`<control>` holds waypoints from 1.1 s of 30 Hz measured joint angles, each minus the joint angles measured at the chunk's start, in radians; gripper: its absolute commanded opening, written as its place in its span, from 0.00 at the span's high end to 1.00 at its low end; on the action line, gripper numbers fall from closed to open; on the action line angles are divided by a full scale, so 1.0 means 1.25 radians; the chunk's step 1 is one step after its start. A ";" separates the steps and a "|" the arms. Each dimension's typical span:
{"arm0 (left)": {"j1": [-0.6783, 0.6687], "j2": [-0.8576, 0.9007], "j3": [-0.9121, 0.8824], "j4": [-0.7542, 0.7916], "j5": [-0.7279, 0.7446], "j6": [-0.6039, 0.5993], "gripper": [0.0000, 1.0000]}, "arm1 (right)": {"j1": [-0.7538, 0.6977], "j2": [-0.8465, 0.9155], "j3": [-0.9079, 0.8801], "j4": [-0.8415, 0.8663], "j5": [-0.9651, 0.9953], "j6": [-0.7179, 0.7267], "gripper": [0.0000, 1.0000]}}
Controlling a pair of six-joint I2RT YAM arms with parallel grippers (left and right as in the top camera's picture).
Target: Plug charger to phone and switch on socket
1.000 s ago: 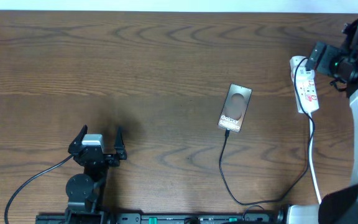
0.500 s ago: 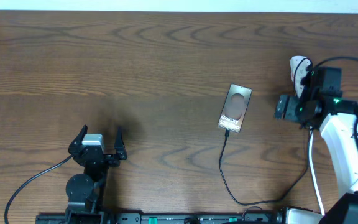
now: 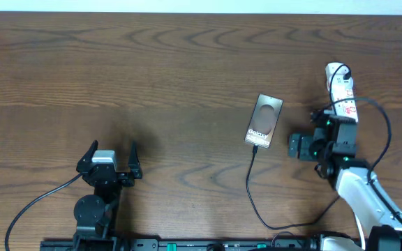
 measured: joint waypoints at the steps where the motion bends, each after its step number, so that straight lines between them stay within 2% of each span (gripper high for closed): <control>1: 0.000 0.000 0.000 0.000 0.000 0.000 0.09 | 0.000 -0.005 -0.016 0.011 -0.005 -0.002 0.01; 9: 0.000 0.000 0.000 0.000 0.000 0.000 0.09 | 0.000 -0.085 -0.160 0.088 -0.016 -0.011 0.01; 17: 0.000 0.000 0.000 0.000 0.000 0.000 0.09 | 0.000 -0.266 -0.347 0.231 -0.046 -0.017 0.01; 26: 0.000 0.000 0.000 0.000 0.000 0.000 0.09 | 0.001 -0.551 -0.390 0.080 -0.065 -0.017 0.01; 33: 0.000 -0.001 0.000 0.000 0.000 0.000 0.09 | 0.001 -0.756 -0.390 0.074 -0.068 -0.017 0.01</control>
